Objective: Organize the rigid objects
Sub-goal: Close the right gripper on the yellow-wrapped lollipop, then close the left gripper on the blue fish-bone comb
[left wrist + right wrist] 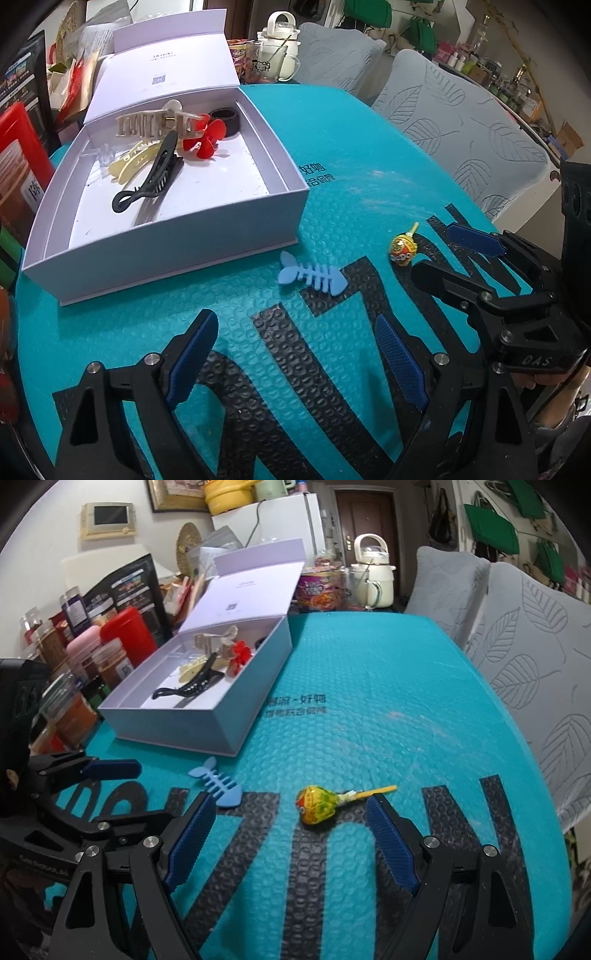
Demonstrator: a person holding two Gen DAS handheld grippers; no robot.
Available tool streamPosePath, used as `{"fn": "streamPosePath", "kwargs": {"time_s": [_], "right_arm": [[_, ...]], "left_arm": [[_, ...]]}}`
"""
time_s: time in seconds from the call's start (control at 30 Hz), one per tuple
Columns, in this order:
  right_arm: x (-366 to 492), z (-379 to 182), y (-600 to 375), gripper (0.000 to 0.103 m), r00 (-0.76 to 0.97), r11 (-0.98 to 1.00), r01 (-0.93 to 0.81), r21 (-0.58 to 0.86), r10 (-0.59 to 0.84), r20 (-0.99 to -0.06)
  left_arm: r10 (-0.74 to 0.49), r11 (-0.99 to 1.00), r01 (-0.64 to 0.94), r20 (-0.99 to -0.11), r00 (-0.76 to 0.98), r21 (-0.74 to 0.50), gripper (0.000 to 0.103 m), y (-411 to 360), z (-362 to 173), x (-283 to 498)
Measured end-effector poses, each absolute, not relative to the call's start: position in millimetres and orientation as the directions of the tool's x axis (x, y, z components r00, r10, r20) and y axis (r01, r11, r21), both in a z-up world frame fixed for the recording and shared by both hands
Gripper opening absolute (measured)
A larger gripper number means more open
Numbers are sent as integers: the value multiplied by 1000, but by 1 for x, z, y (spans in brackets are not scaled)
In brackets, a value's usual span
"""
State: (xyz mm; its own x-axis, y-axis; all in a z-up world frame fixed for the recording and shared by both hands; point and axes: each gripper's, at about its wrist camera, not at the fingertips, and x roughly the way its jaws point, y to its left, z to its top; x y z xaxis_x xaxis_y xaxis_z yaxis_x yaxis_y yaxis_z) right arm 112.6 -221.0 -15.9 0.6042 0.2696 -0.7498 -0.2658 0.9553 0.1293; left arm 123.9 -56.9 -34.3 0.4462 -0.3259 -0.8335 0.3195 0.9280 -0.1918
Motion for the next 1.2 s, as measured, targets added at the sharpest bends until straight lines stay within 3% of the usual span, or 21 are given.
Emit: {"fn": "streamPosePath", "kwargs": {"time_s": [0.53, 1.2], "right_arm": [[155, -47, -241, 86, 542, 962, -260, 85, 218, -812], [152, -47, -252, 80, 569, 961, -258, 97, 232, -789]], "left_arm": [[-354, 905, 376, -841, 409, -199, 88, -76, -53, 148], [-325, 903, 407, -838, 439, -137, 88, -90, -60, 154]]}}
